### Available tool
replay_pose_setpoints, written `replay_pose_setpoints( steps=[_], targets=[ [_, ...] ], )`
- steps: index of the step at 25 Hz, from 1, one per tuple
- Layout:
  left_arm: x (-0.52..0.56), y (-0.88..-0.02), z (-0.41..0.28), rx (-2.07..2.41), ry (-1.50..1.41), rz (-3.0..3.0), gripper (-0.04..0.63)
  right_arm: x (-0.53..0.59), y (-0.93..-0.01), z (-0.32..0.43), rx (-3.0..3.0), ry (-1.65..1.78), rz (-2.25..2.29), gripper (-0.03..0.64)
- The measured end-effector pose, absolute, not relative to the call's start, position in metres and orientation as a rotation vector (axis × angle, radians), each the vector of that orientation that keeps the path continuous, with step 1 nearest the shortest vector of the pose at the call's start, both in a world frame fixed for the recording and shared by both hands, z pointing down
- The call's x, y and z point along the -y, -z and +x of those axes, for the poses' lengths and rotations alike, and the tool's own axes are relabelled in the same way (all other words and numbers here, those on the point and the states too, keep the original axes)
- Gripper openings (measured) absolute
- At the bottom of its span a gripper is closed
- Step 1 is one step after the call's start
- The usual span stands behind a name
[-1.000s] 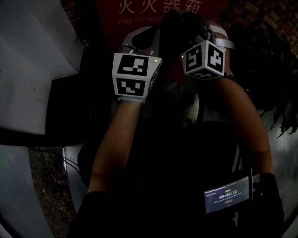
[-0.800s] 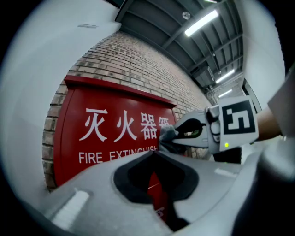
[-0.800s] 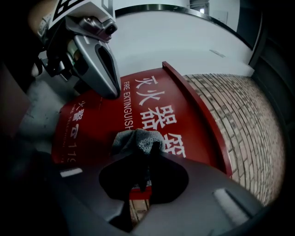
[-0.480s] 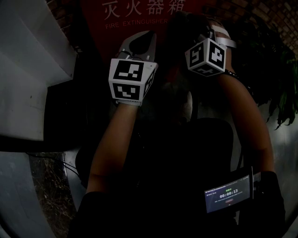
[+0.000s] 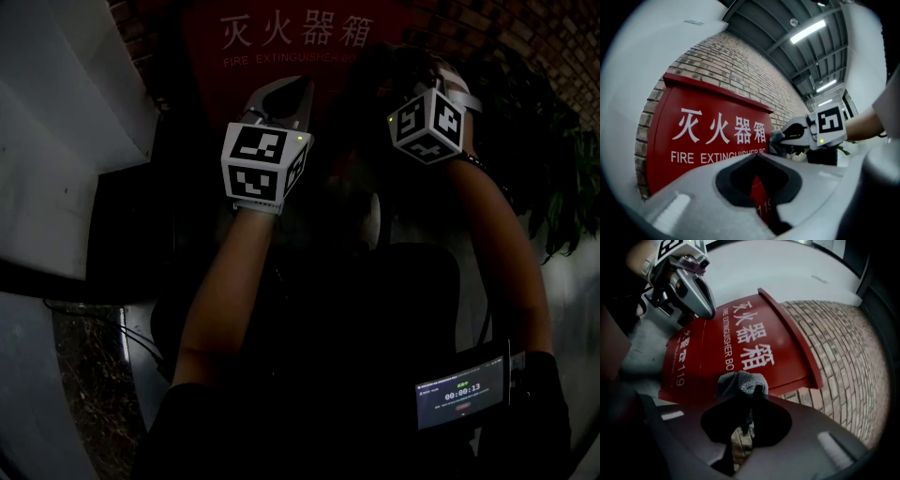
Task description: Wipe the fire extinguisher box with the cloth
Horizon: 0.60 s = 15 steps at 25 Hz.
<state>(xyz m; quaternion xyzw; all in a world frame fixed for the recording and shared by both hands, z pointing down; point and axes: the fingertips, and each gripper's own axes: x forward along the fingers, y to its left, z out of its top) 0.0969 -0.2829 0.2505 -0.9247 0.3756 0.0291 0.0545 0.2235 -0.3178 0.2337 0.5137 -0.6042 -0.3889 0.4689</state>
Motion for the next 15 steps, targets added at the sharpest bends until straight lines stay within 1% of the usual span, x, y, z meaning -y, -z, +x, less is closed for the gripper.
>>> replay_pose_setpoints(
  steps=[9, 15],
  targets=[
    [0.287, -0.226, 0.038, -1.275, -0.123, -2.733, 0.003, 0.300, -0.191, 0.120, 1.577, 1.146, 1.184, 0.032],
    [0.302, -0.229, -0.011, -1.376, -0.131, -2.725, 0.003, 0.308, -0.210, 0.050, 1.632, 1.206, 1.069, 0.032]
  ],
)
